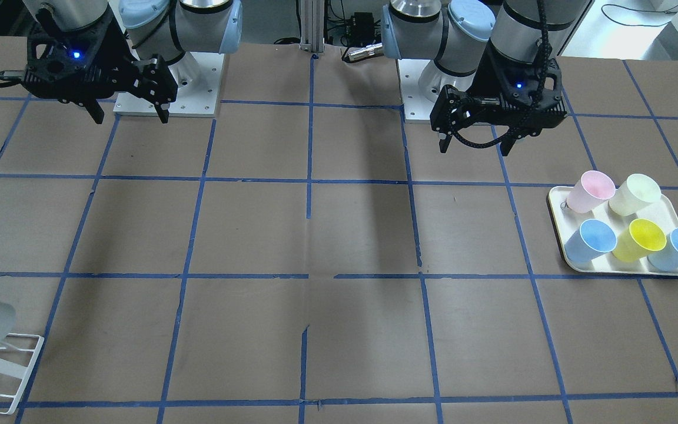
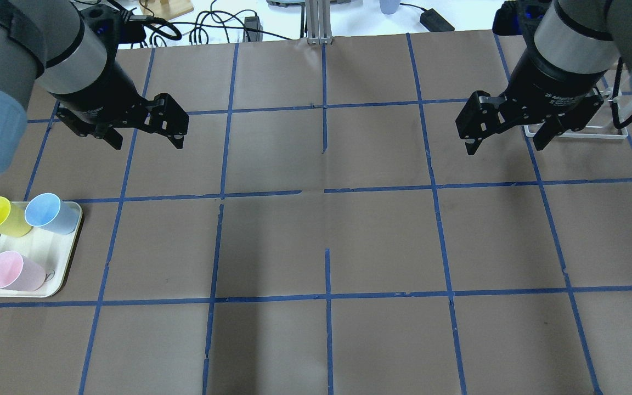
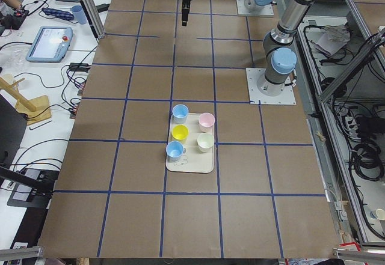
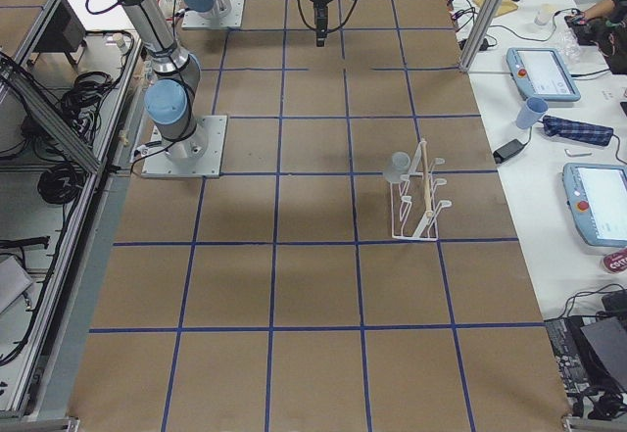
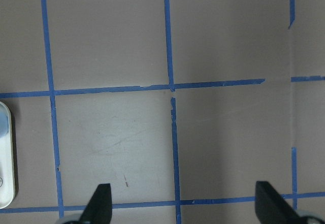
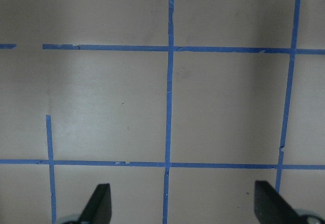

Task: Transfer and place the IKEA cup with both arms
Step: 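Move the right gripper toward the white cup on the wire rack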

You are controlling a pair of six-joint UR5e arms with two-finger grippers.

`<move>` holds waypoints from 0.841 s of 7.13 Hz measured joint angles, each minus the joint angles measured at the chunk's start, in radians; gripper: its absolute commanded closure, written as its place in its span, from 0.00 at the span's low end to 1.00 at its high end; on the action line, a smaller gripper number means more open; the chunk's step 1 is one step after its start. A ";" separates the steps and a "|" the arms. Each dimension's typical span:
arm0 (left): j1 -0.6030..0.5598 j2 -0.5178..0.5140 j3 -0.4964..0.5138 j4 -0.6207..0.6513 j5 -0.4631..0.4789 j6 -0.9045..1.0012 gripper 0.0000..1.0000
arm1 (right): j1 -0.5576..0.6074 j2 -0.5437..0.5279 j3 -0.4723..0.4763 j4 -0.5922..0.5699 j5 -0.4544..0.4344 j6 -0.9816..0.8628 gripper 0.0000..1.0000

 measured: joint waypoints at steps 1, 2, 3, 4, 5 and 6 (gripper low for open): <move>0.000 0.000 0.000 0.000 0.000 0.000 0.00 | -0.002 0.000 0.000 -0.002 0.001 0.001 0.00; 0.000 0.000 0.000 0.000 -0.001 0.001 0.00 | -0.009 0.003 0.001 -0.007 0.001 0.000 0.00; 0.000 0.000 0.000 0.000 -0.001 0.001 0.00 | -0.033 0.005 0.002 -0.011 0.004 -0.005 0.00; 0.000 0.000 0.000 0.000 -0.001 0.001 0.00 | -0.072 0.007 0.003 -0.010 0.010 -0.013 0.00; 0.000 0.000 0.000 0.000 -0.001 0.002 0.00 | -0.104 0.006 0.005 -0.008 0.011 -0.030 0.00; 0.000 0.000 0.001 0.000 -0.001 0.002 0.00 | -0.119 0.005 0.004 -0.007 0.007 -0.050 0.00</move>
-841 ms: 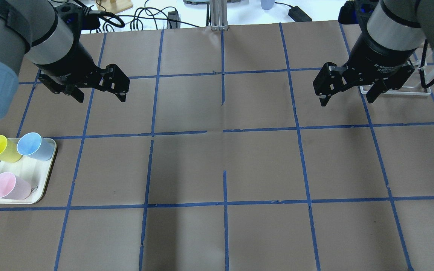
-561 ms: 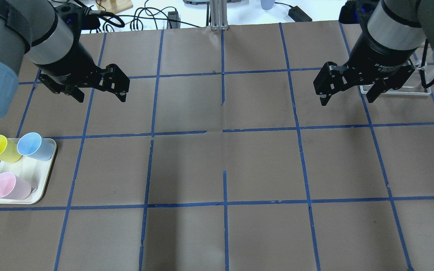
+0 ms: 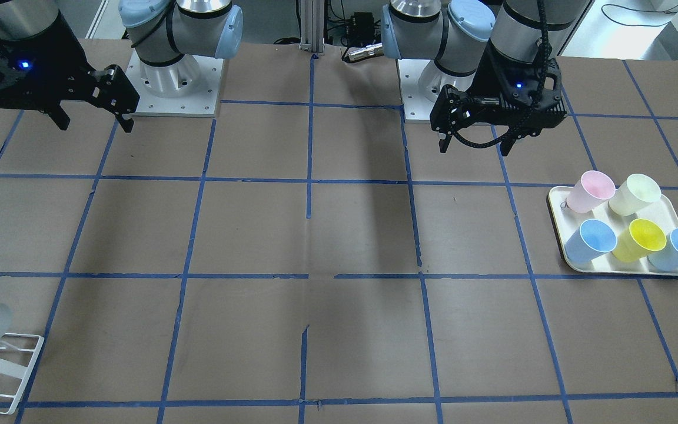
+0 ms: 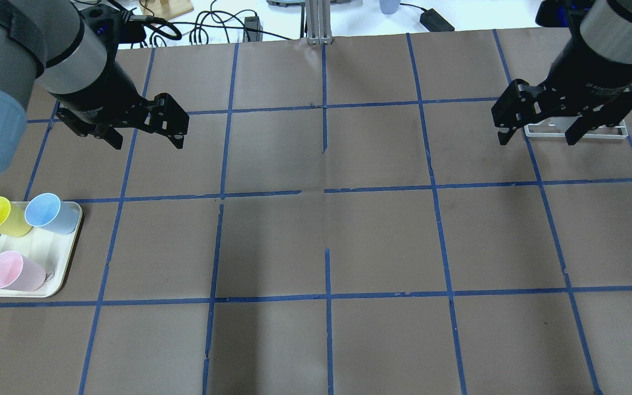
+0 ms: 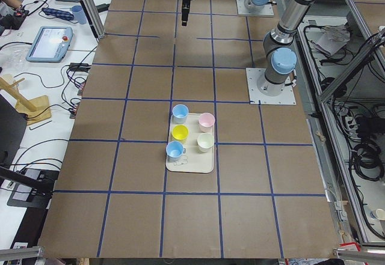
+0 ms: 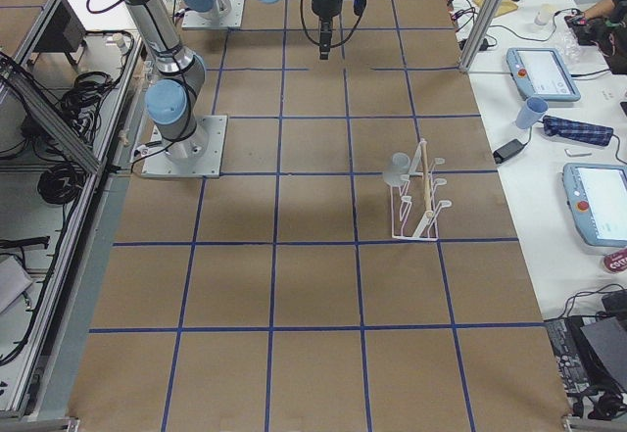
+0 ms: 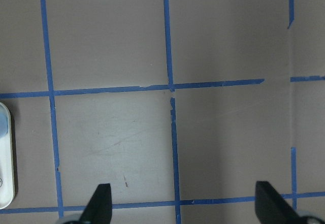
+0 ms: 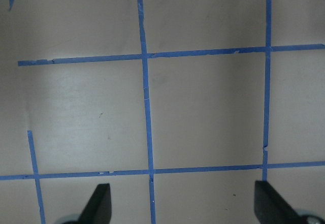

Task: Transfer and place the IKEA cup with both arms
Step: 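Move the right gripper toward the white cup on the wire rack, then lower the right gripper around the white cup and close on it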

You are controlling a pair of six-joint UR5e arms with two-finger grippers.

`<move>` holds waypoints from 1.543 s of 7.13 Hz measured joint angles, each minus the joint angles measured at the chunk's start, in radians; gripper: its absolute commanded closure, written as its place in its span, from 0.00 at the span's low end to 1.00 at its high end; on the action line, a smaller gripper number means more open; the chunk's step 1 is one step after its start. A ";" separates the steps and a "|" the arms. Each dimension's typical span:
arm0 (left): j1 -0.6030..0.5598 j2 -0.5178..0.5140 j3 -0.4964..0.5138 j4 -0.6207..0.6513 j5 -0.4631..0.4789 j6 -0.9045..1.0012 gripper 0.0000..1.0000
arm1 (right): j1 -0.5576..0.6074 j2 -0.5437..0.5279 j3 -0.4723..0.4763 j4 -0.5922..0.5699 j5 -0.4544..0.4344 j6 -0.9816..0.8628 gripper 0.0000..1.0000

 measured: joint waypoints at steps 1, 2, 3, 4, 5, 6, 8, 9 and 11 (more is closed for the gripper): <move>0.001 0.000 0.000 0.000 -0.001 0.000 0.00 | -0.006 -0.003 0.000 0.001 0.000 -0.010 0.00; 0.001 0.000 0.001 0.000 -0.001 0.000 0.00 | -0.002 -0.007 0.002 0.005 0.014 -0.009 0.00; 0.001 0.000 0.001 0.000 -0.001 0.000 0.00 | 0.013 -0.009 0.004 0.010 0.039 0.000 0.00; 0.004 0.000 0.001 0.000 -0.002 0.000 0.00 | 0.033 -0.010 0.004 0.013 0.055 0.007 0.00; 0.012 0.000 0.001 0.000 -0.003 0.001 0.00 | 0.048 -0.007 0.003 0.014 0.058 0.007 0.00; 0.021 0.000 0.000 0.000 -0.004 0.001 0.00 | 0.051 0.001 0.001 0.008 0.046 -0.009 0.00; 0.026 0.000 0.000 0.000 -0.004 0.002 0.00 | 0.002 0.047 -0.009 -0.039 -0.013 -0.113 0.00; 0.027 0.001 -0.001 0.000 -0.004 0.002 0.00 | -0.050 0.077 -0.016 -0.077 -0.030 -0.193 0.00; 0.027 0.001 -0.001 0.000 -0.004 0.002 0.00 | -0.149 0.162 -0.032 -0.173 -0.040 -0.368 0.00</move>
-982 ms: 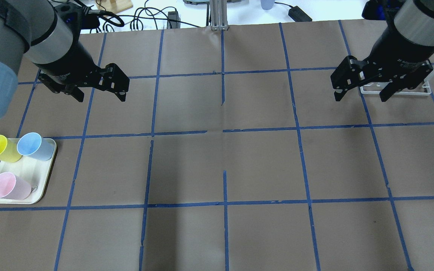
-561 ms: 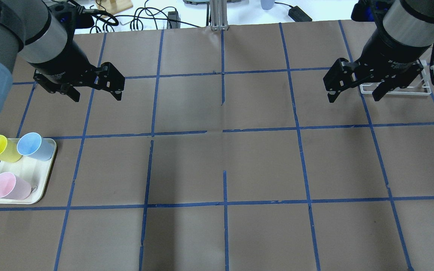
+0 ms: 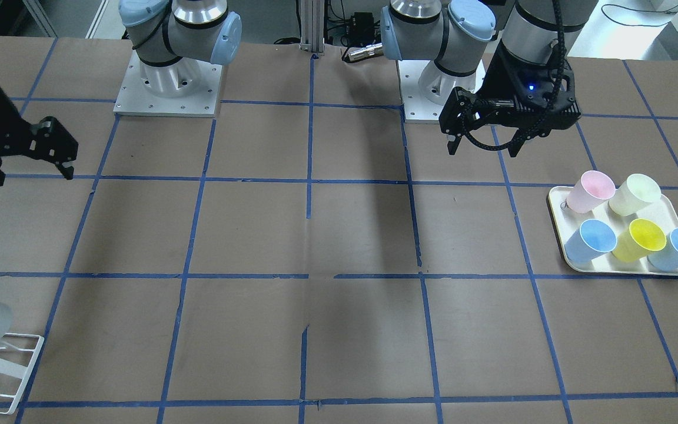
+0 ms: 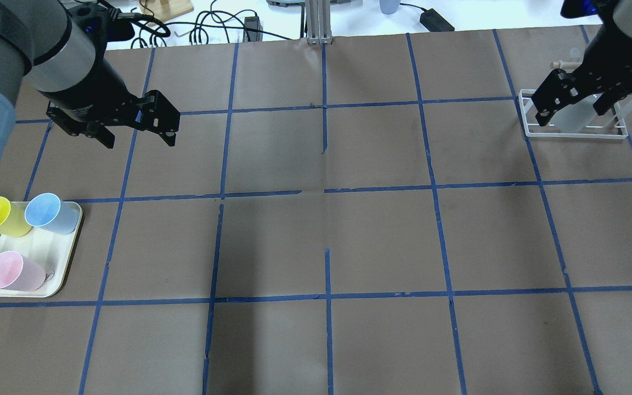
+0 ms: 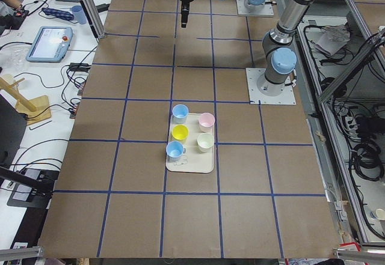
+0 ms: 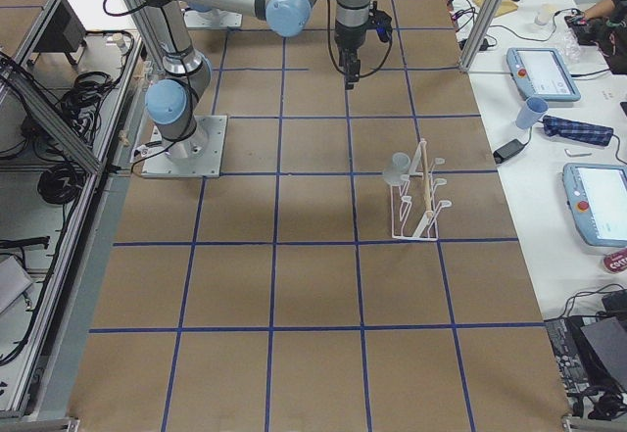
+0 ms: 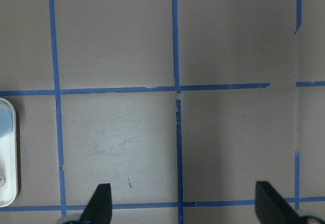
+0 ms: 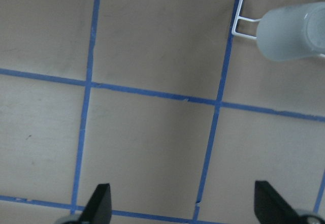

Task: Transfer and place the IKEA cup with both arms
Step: 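Lower the right gripper around the white cup and close on it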

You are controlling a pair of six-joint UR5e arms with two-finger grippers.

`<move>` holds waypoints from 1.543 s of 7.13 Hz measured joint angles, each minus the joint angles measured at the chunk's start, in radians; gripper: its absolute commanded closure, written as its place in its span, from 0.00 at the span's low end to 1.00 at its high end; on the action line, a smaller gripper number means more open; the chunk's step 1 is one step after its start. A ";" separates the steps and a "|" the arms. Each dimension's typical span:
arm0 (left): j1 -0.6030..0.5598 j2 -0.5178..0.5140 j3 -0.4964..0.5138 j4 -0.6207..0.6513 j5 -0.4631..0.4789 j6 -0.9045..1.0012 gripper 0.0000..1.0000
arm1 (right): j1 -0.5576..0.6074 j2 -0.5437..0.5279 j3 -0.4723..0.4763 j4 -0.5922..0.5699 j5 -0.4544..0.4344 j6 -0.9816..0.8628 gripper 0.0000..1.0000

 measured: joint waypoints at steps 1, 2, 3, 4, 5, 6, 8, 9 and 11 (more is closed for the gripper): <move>0.000 0.000 0.000 0.000 0.000 0.000 0.00 | -0.037 0.048 -0.020 -0.042 -0.001 -0.075 0.00; 0.000 0.000 0.000 0.000 0.000 0.000 0.00 | -0.067 0.106 -0.052 -0.084 -0.001 -0.150 0.00; 0.000 0.000 0.000 0.000 -0.001 0.000 0.00 | -0.089 0.163 -0.085 -0.115 -0.002 -0.210 0.00; 0.000 0.000 0.000 0.000 -0.001 0.000 0.00 | -0.108 0.217 -0.118 -0.133 -0.001 -0.257 0.00; 0.000 0.000 0.000 0.000 -0.001 0.001 0.00 | -0.122 0.260 -0.144 -0.144 0.000 -0.287 0.00; 0.000 0.000 0.000 0.000 -0.001 0.002 0.00 | -0.129 0.295 -0.156 -0.168 0.000 -0.310 0.00; 0.000 0.000 0.000 0.000 0.000 0.004 0.00 | -0.133 0.353 -0.163 -0.231 0.000 -0.342 0.00; 0.000 0.000 0.000 0.000 0.000 0.004 0.00 | -0.134 0.372 -0.166 -0.245 0.002 -0.346 0.00; 0.000 0.000 0.000 0.000 0.000 0.005 0.00 | -0.133 0.394 -0.165 -0.261 0.003 -0.348 0.00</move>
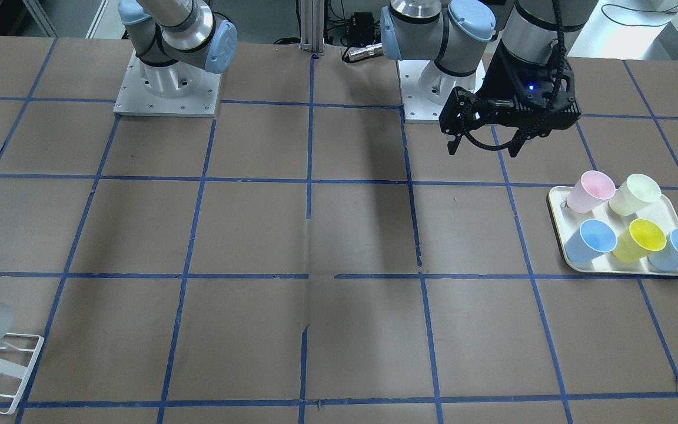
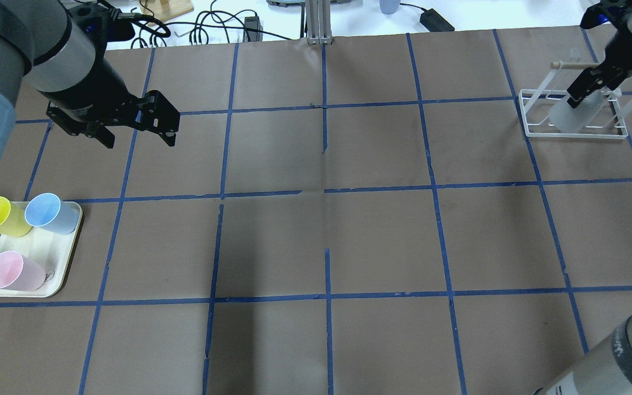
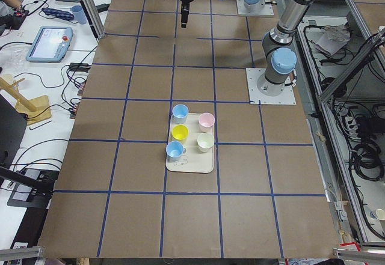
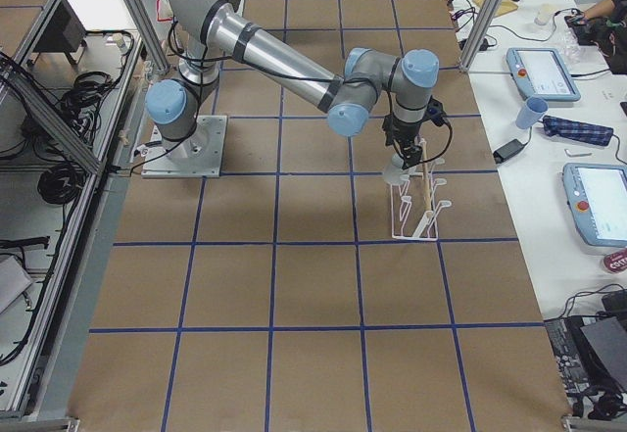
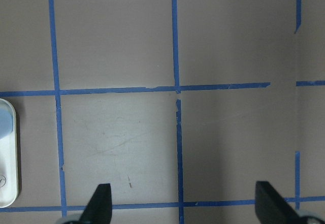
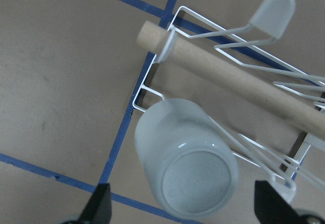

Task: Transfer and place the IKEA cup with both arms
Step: 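Lower the right gripper around the white cup and close on it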

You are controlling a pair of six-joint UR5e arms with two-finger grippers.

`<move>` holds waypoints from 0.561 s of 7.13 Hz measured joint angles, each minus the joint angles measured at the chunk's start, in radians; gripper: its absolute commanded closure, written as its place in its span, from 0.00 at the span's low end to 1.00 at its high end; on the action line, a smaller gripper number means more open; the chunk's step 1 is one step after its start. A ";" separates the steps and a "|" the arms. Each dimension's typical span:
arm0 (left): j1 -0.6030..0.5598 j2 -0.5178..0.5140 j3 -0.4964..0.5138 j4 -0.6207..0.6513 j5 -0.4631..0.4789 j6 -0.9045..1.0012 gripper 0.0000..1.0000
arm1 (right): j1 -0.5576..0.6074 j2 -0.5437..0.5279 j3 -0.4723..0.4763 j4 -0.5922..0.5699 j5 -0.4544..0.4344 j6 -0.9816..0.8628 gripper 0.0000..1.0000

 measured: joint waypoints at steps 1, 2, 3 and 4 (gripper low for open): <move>0.000 0.000 0.000 0.000 0.000 0.000 0.00 | 0.000 0.010 0.000 -0.003 -0.001 0.000 0.00; 0.000 0.000 0.000 0.000 0.000 0.000 0.00 | 0.000 0.017 -0.001 -0.004 -0.001 0.000 0.00; 0.000 0.000 0.000 0.000 0.000 0.000 0.00 | 0.000 0.024 -0.002 -0.005 0.002 0.001 0.00; 0.000 0.000 0.000 0.000 0.000 -0.001 0.00 | 0.000 0.030 -0.002 -0.005 0.004 0.001 0.00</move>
